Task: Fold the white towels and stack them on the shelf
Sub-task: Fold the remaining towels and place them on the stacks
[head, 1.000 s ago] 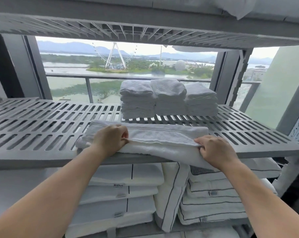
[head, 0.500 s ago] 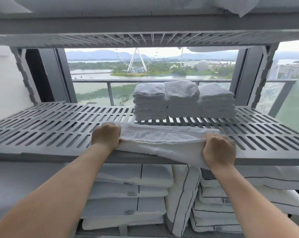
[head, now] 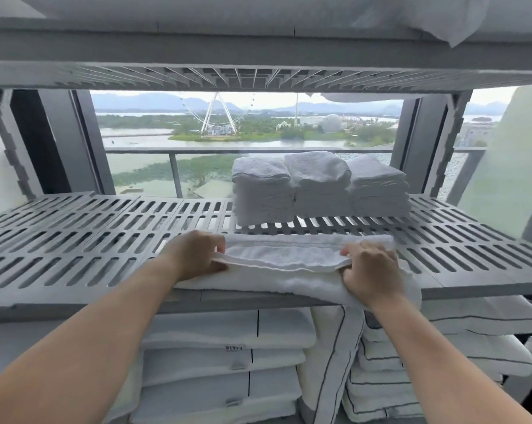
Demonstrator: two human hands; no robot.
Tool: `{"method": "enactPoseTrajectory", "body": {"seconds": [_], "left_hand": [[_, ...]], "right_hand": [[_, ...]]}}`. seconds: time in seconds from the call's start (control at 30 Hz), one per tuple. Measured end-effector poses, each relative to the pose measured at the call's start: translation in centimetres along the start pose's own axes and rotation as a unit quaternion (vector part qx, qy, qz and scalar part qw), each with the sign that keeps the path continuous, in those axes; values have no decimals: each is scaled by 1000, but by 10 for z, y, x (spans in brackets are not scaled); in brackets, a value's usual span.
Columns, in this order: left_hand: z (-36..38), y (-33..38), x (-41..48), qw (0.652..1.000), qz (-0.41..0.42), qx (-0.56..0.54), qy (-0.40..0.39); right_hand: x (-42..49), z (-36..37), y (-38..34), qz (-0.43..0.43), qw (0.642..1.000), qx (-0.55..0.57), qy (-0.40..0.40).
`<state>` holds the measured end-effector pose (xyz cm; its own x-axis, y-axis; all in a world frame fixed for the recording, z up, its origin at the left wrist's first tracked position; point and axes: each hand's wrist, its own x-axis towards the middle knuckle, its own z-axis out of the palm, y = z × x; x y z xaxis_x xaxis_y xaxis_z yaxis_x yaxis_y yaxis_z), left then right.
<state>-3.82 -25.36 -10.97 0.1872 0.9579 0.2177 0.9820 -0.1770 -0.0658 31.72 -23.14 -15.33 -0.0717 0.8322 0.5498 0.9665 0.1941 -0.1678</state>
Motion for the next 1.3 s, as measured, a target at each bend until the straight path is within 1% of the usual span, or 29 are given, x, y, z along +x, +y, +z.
{"method": "enactPoseTrajectory", "body": {"seconds": [0.07, 0.13, 0.2, 0.3, 0.47, 0.53, 0.63, 0.87, 0.97, 1.1, 1.2, 1.3], "left_hand": [[-5, -8, 2, 996, 7, -65, -53], [-11, -13, 4, 983, -3, -152, -106], [-15, -16, 4, 968, -19, -211, -138], [-15, -17, 6, 967, -17, -212, -140], [-16, -21, 7, 963, -41, -225, -143], [-15, -20, 6, 971, -28, -197, -129], [-14, -17, 2, 985, -9, -153, -77], [-22, -24, -18, 982, 6, -188, 5], [-19, -17, -29, 978, 11, -210, 19], [-2, -5, -48, 979, 7, -205, 24], [5, -1, -57, 974, -15, -221, 50], [0, 3, -57, 976, -42, -207, 52]], "right_hand": [[-2, 1, 0, -1, 999, 40, -5], [-2, 2, 2, -3, 997, 70, -16], [-1, 2, 3, -15, 996, 60, -57], [1, 2, 8, -26, 992, 39, -114], [0, 7, 14, -33, 991, 26, -126], [0, 10, 14, -36, 992, 15, -123], [0, 13, 14, -27, 993, 7, -118], [2, 17, 13, -12, 992, 5, -128], [2, 17, 10, -8, 992, 0, -127], [-1, 16, 9, -1, 993, 10, -119], [-3, 14, 7, 10, 994, 33, -103], [-5, 10, 4, 18, 994, 51, -95]]}}
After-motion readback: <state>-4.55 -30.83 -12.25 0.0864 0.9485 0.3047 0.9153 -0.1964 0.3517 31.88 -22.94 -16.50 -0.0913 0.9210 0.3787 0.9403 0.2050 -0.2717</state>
